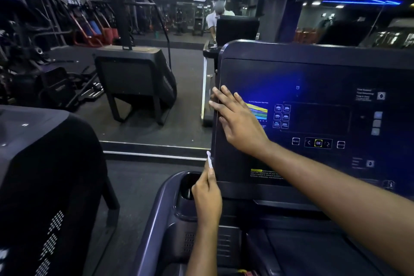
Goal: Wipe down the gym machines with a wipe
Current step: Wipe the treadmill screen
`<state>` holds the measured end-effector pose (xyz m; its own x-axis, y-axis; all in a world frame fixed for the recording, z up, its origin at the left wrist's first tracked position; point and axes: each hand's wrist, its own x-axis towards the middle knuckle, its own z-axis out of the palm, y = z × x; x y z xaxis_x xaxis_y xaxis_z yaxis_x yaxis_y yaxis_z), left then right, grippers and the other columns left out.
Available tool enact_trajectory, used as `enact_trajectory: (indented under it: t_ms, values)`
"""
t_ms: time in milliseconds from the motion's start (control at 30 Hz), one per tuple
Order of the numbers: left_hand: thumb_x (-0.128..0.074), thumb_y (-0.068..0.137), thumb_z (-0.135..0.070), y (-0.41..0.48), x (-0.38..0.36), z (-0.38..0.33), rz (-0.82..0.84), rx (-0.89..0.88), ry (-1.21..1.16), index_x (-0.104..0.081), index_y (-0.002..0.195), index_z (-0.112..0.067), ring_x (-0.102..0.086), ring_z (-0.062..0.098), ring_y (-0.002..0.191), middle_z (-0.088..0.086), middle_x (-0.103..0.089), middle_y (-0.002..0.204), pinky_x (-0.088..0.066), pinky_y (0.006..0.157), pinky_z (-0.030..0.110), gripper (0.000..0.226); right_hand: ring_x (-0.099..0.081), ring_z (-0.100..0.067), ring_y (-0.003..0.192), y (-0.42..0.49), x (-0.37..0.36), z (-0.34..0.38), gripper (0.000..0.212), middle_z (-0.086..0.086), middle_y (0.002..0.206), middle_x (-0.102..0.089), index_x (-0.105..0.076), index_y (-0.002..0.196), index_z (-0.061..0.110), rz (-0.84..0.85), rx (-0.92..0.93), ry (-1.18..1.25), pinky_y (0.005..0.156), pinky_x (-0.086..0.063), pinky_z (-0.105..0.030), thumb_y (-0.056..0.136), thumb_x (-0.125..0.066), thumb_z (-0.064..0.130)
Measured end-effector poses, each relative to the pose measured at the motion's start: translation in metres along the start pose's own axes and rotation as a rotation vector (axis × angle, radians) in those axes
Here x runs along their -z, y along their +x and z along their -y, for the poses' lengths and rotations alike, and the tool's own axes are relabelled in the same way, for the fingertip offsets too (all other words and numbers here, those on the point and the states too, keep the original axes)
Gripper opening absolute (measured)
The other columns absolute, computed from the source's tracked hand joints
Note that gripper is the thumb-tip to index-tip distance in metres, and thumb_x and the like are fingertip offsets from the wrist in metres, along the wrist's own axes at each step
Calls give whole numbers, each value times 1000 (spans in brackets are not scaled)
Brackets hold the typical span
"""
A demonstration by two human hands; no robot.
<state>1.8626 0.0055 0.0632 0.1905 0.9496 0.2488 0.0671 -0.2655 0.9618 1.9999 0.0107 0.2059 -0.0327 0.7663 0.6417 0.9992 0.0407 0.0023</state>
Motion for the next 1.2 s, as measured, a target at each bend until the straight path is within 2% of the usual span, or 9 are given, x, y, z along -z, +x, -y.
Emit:
enact_trajectory:
  t_ms: [167, 333, 533, 633, 800, 933, 1033, 1100, 1200]
  values:
    - [-45, 108, -18, -5, -8, -9, -71, 20, 7, -63, 137, -14, -60, 11, 121, 1, -68, 131, -32, 90, -5, 35, -24, -17, 153, -36, -1, 10, 52, -6, 159, -40, -56, 141, 8, -97, -44, 129, 126, -19, -39, 90, -55, -5]
    - [-43, 108, -16, -31, -15, -6, -172, 99, 50, -65, 134, -12, -62, 18, 108, 6, -73, 120, -26, 78, -10, 35, -42, -18, 145, -88, -7, 17, 46, -7, 144, -58, -66, 129, 6, -188, -102, 234, 119, -34, -44, 86, -51, -5]
    - [-44, 107, -15, -40, -12, -1, -166, 210, 132, -72, 111, -3, -63, 32, 90, 15, -73, 96, -43, 77, 30, 31, -55, -13, 133, -146, -3, 30, 42, -3, 131, -68, -71, 119, 11, -265, -300, 331, 112, -44, -38, 85, -55, -7]
    - [-48, 104, -12, -43, -9, 1, -142, 232, 180, -69, 102, 1, -63, 40, 87, 20, -70, 87, -51, 77, 41, 25, -61, -14, 127, -163, -3, 35, 42, -3, 128, -70, -73, 118, 15, -267, -415, 369, 103, -52, -41, 85, -57, -6]
    - [-51, 101, -7, -51, -5, -4, -83, 260, 247, -66, 95, 3, -63, 38, 86, 21, -67, 90, -52, 76, 40, 19, -67, -14, 117, -180, 0, 51, 38, 2, 121, -73, -74, 114, 19, -233, -503, 376, 94, -57, -38, 87, -56, -1]
    - [-49, 102, -4, -61, -4, -4, -54, 239, 293, -66, 97, 3, -62, 36, 88, 22, -64, 96, -48, 74, 36, 19, -72, -15, 95, -188, 4, 55, 30, 8, 107, -76, -75, 106, 20, -226, -582, 360, 80, -58, -31, 88, -59, 1]
    - [-48, 101, -2, -66, 4, -4, 43, 225, 398, -69, 110, 1, -57, 28, 85, 24, -67, 103, -39, 72, 29, 22, -67, -6, 80, -194, 6, 52, 29, 11, 96, -76, -75, 102, 23, -190, -630, 374, 75, -55, -26, 88, -59, 3]
    - [-47, 100, 2, -67, 13, -1, 136, 223, 460, -69, 119, -1, -52, 21, 85, 21, -68, 109, -34, 71, 21, 30, -67, -5, 81, -198, 6, 51, 27, 13, 94, -75, -75, 99, 24, -180, -647, 392, 75, -57, -28, 89, -59, 4]
    - [-49, 102, -5, -66, 26, -1, 233, 190, 501, -69, 123, -6, -60, 27, 94, 18, -70, 113, -35, 72, 20, 29, -68, -5, 81, -201, 7, 52, 24, 14, 90, -74, -74, 94, 25, -167, -658, 428, 73, -59, -32, 90, -59, 6]
